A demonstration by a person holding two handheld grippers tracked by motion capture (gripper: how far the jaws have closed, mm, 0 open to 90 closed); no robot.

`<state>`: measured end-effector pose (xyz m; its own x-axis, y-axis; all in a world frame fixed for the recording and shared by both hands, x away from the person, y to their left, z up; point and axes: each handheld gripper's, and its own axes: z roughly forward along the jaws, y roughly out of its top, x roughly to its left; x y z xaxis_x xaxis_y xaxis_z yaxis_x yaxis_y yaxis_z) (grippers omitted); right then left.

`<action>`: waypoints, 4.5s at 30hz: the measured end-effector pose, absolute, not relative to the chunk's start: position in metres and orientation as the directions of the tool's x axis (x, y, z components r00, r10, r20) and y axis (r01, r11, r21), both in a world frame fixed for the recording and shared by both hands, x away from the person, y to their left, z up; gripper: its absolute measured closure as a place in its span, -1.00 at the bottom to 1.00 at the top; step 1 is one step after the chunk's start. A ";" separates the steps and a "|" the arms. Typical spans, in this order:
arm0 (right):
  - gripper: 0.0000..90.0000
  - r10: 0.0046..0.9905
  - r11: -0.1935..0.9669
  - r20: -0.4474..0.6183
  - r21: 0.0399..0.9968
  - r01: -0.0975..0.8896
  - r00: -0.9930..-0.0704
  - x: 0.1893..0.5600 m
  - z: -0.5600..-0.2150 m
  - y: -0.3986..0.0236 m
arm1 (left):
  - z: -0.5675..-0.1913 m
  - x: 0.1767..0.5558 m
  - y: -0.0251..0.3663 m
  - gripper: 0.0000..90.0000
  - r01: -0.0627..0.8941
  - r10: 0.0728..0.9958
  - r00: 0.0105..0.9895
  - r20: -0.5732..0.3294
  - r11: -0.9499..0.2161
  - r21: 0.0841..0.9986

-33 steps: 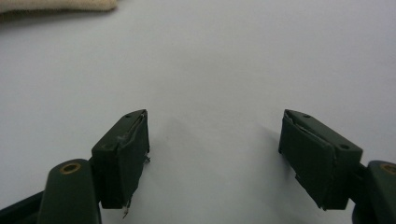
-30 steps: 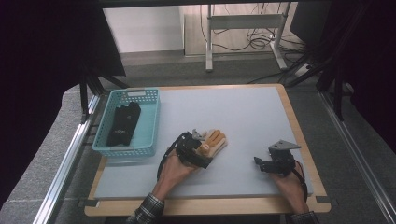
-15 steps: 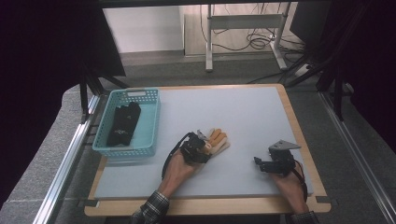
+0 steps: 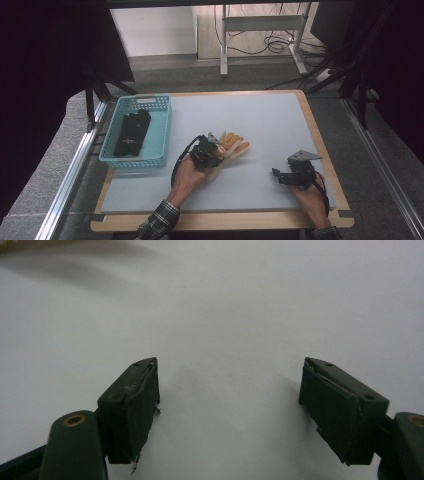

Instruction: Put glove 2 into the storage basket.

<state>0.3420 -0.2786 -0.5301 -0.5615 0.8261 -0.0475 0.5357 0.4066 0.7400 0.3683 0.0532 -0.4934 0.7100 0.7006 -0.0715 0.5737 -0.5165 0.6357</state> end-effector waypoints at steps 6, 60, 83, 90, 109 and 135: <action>-0.48 0.826 0.407 -0.048 0.740 0.536 -0.562 0.342 -0.530 -0.279 | -0.481 0.373 0.062 0.61 0.576 0.710 0.700 -0.078 -0.497 0.649; -0.48 0.826 0.408 -0.049 0.740 0.535 -0.562 0.342 -0.530 -0.278 | -0.402 0.387 0.257 0.61 0.729 0.954 0.299 -0.031 -0.207 0.652; -0.48 0.825 0.408 -0.049 0.740 0.534 -0.563 0.342 -0.530 -0.279 | -0.466 0.450 0.268 0.58 0.840 0.987 0.152 -0.048 -0.103 0.532; -0.48 0.825 0.406 -0.046 0.740 0.535 -0.563 0.342 -0.530 -0.279 | -0.488 0.470 0.251 0.53 0.858 0.981 0.189 -0.049 -0.140 0.494; -0.49 0.825 0.409 -0.048 0.740 0.535 -0.563 0.342 -0.530 -0.279 | -0.443 0.451 0.281 0.26 0.815 0.972 0.198 -0.127 -0.091 0.573; -0.49 0.824 0.408 -0.048 0.740 0.534 -0.564 0.342 -0.530 -0.279 | -0.481 0.463 0.284 0.70 0.857 0.988 0.133 -0.081 -0.074 0.509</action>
